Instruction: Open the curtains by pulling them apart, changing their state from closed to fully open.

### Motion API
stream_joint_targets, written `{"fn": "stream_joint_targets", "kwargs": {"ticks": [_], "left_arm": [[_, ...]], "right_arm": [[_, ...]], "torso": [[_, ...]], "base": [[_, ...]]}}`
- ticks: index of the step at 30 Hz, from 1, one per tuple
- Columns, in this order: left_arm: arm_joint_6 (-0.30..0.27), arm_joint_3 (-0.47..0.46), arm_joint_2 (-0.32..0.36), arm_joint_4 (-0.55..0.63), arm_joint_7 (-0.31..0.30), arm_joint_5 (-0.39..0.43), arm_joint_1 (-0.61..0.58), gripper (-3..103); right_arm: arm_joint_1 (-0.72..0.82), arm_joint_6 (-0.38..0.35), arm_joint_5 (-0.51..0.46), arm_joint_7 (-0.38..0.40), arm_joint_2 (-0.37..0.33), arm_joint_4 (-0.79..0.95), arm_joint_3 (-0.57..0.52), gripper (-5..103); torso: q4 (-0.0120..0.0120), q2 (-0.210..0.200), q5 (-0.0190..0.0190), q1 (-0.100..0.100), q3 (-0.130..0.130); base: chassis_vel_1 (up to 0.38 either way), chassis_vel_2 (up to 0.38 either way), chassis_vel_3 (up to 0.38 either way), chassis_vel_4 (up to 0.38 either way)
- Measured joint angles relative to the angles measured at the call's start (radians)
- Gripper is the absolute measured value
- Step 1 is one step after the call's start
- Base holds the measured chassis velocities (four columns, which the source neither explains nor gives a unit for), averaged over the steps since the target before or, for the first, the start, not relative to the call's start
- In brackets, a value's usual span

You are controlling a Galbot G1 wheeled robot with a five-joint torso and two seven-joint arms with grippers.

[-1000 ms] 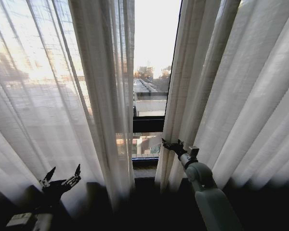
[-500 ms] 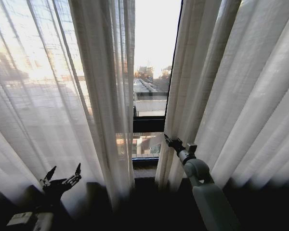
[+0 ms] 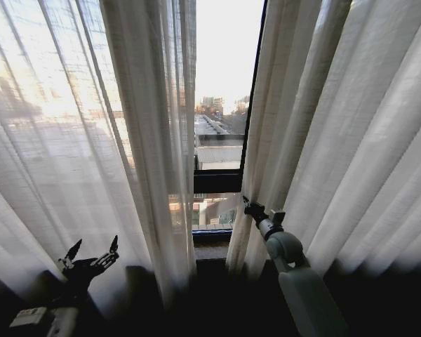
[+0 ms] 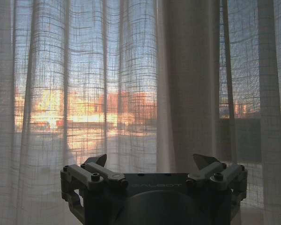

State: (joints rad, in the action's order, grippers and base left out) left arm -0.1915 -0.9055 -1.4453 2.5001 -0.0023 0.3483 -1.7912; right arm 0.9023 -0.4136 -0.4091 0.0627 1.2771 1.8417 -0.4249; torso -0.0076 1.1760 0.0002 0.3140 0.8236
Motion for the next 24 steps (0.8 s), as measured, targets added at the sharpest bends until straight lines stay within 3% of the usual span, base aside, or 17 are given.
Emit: {"fn": "stream_joint_targets", "kwargs": {"ticks": [14, 24], "left_arm": [[0.015, -0.001, 0.0, 0.0, 0.0, -0.001, -0.009, 100], [0.025, 0.002, -0.001, 0.0, 0.001, -0.001, -0.013, 100]], "right_arm": [[0.024, -0.025, -0.007, 0.003, -0.002, 0.039, -0.027, 0], [0.032, -0.025, -0.007, 0.002, 0.003, 0.041, -0.051, 0]], "torso": [[0.0001, 0.0, -0.0001, 0.0, 0.0], [0.0, 0.0, 0.0001, 0.0, 0.0]], "base": [[0.0, 0.0, 0.0, 0.0], [-0.142, -0.168, 0.145, 0.135]]}}
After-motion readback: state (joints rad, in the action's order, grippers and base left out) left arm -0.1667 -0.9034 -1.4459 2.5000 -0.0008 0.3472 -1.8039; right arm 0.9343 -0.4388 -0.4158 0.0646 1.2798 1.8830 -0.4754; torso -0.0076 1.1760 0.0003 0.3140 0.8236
